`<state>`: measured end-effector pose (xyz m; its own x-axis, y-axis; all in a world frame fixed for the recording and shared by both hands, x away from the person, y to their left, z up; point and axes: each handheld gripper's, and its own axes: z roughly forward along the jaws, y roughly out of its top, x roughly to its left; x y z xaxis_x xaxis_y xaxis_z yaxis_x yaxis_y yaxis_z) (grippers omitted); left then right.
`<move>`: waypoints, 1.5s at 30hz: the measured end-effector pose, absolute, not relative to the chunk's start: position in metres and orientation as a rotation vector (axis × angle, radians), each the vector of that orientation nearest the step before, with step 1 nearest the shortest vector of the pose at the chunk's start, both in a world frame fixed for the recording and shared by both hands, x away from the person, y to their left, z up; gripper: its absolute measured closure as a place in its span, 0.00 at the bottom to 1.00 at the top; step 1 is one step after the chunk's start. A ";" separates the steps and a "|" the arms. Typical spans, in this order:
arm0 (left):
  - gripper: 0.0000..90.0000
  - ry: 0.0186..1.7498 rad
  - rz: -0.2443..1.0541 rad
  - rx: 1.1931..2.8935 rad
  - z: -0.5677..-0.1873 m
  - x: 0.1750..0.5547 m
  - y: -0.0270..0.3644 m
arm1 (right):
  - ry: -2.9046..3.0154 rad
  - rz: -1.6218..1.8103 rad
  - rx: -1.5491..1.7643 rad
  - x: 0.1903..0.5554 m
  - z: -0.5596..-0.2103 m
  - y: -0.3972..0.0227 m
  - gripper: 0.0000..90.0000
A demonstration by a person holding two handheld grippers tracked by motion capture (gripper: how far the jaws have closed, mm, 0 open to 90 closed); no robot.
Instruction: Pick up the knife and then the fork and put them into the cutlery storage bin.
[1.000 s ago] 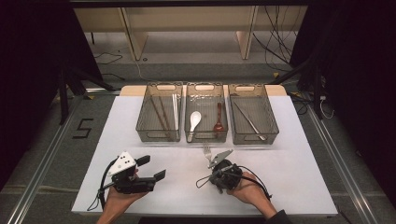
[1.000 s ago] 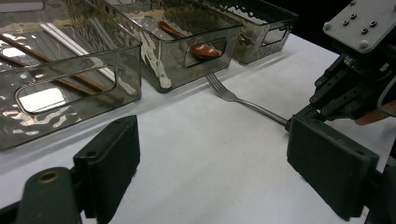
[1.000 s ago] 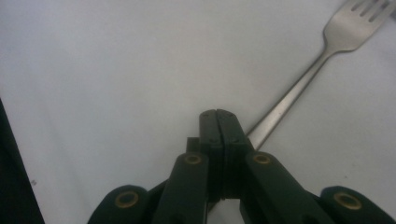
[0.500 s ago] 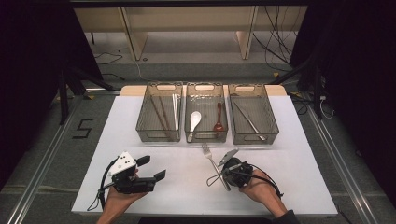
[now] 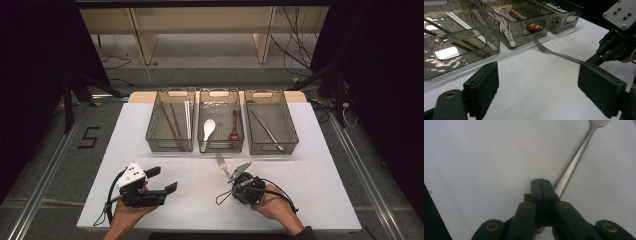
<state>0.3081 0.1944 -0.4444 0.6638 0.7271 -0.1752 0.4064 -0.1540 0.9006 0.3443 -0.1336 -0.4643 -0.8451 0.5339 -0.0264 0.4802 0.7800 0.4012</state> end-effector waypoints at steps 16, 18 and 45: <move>0.19 0.911 0.368 1.779 -0.444 0.308 0.194 | 2.788 0.495 0.911 0.354 -0.457 -0.149 1.00; 0.19 0.911 0.367 1.778 -0.445 0.309 0.194 | 2.761 0.552 0.950 0.360 -0.450 -0.150 0.87; 0.19 0.913 0.367 1.777 -0.444 0.309 0.195 | 2.814 0.376 1.061 0.405 -0.458 -0.129 0.70</move>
<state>0.3087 0.1948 -0.4444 0.6614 0.7295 -0.1745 0.4062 -0.1528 0.9009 0.4051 -0.1288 -0.4583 -0.7495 0.6618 -0.0159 0.6343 0.7249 0.2686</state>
